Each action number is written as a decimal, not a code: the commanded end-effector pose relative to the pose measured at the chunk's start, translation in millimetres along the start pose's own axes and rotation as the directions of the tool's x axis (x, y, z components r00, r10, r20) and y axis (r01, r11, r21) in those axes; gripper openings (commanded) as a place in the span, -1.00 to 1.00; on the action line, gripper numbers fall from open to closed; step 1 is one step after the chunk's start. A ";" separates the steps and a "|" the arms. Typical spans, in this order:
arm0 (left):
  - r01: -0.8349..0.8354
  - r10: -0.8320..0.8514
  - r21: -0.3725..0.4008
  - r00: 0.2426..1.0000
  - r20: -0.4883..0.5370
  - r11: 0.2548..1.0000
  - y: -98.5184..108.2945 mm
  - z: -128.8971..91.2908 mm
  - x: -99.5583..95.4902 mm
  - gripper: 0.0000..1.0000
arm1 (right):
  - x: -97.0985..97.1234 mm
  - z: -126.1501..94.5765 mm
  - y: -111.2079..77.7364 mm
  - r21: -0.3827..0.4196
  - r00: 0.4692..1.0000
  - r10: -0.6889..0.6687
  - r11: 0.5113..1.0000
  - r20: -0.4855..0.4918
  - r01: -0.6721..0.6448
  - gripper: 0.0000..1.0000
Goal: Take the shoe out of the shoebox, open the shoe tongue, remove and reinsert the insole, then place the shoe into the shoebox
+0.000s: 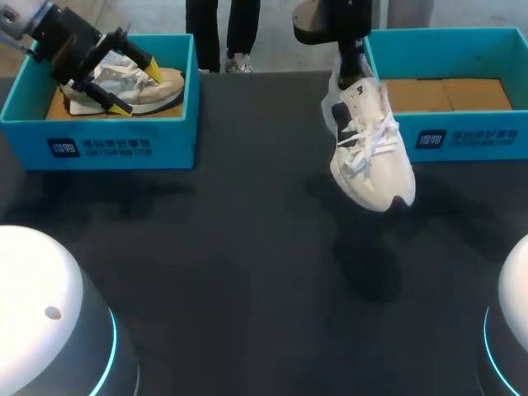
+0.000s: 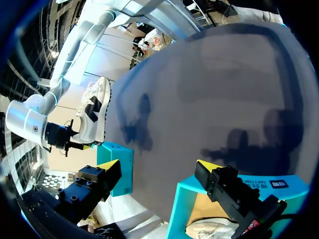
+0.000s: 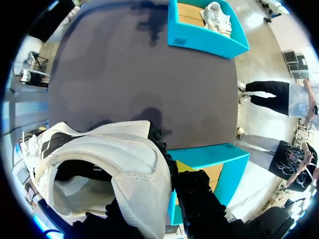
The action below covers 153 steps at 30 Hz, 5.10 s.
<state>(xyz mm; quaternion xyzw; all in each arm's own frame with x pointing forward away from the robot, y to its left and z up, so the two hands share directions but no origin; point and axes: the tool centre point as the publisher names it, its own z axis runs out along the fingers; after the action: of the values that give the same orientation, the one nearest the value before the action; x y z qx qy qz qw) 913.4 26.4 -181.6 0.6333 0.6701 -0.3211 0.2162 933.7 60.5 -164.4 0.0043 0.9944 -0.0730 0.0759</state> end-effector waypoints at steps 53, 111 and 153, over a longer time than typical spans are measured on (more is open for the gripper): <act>0.000 0.000 -0.001 1.000 -0.003 1.000 -0.1 0.0 -0.2 1.00 | -43.0 38.7 -184.9 0.070 0.992 0.124 0.990 0.022 -0.126 -1.00; 0.000 0.000 -0.001 1.000 -0.003 1.000 -0.1 0.0 -0.2 1.00 | -111.4 99.2 -359.3 0.184 0.599 0.800 0.587 0.013 -0.788 -1.00; 0.000 0.000 -0.001 1.000 -0.003 1.000 -0.1 0.0 -0.2 1.00 | -76.3 101.7 -377.1 0.172 -0.095 0.985 -0.119 0.143 -0.978 -1.00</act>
<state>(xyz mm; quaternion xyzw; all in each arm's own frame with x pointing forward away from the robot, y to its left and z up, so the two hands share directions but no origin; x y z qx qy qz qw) 913.4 26.4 -181.6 0.6333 0.6701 -0.3211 0.2162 1016.6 -327.2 -199.3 0.7480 0.6494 -0.1046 0.0881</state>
